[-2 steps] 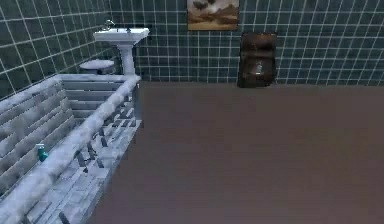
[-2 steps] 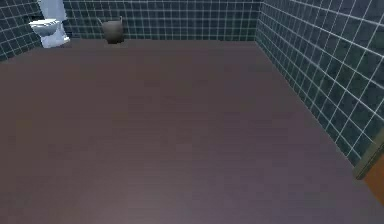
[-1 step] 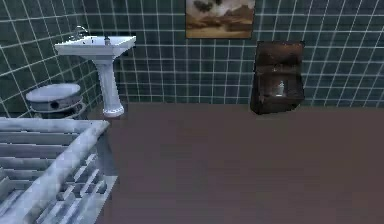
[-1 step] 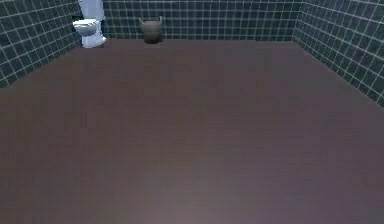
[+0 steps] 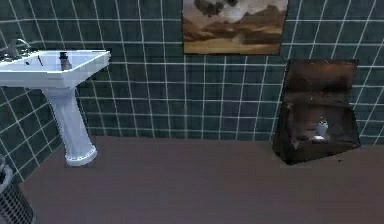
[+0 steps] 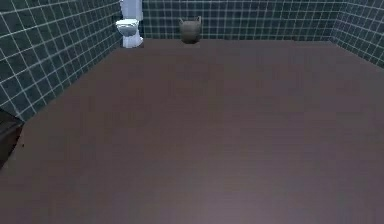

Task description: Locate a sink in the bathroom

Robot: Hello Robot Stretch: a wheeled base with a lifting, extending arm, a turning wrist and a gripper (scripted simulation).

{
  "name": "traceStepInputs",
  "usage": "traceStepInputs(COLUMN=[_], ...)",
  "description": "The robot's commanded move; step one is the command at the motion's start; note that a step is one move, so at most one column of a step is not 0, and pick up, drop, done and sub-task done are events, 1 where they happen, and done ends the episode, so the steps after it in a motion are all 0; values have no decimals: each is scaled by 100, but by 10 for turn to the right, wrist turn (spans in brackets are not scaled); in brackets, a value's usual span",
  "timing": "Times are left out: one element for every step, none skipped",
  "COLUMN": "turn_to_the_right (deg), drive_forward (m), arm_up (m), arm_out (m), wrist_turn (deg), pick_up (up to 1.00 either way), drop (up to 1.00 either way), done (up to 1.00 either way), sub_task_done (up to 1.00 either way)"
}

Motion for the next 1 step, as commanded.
traceStepInputs(turn_to_the_right=[30], drive_forward=[0], arm_up=[0], arm_out=[0], wrist_turn=[0], pick_up=[0], drop=[0], done=[0], sub_task_done=[0])
